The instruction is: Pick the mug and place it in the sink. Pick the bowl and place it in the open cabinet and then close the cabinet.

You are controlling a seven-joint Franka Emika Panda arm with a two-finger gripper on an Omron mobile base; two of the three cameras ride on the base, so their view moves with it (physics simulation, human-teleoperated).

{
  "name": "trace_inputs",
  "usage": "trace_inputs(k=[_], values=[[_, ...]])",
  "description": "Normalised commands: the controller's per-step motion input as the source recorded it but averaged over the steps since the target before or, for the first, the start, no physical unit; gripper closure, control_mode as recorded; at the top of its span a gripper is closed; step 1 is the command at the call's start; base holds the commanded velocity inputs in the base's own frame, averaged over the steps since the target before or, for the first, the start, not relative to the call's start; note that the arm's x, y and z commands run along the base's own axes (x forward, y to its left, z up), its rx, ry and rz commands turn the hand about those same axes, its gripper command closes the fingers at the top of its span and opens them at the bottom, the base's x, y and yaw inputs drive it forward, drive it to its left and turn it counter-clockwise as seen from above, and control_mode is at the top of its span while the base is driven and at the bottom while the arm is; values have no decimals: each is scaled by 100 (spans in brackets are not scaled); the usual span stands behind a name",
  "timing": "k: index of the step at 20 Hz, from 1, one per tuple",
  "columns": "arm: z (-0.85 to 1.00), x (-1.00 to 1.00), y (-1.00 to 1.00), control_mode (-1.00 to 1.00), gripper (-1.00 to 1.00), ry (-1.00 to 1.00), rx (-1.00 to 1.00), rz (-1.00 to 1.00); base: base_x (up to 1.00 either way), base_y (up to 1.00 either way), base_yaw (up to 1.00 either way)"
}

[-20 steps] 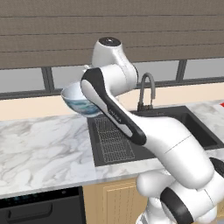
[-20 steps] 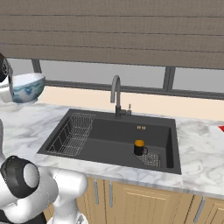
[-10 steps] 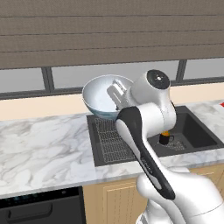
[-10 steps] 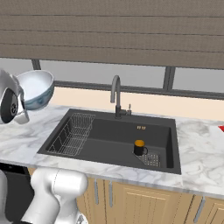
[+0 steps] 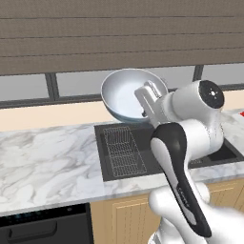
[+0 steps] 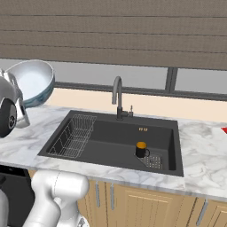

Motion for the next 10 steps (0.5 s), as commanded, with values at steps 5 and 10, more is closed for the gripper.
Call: trace_inputs(k=[5,10], values=[[37,-84,-15,-100,100,0,11,-11,0,0,0],[21,-77,-42,-100,100,1,17,-14,0,0,0]])
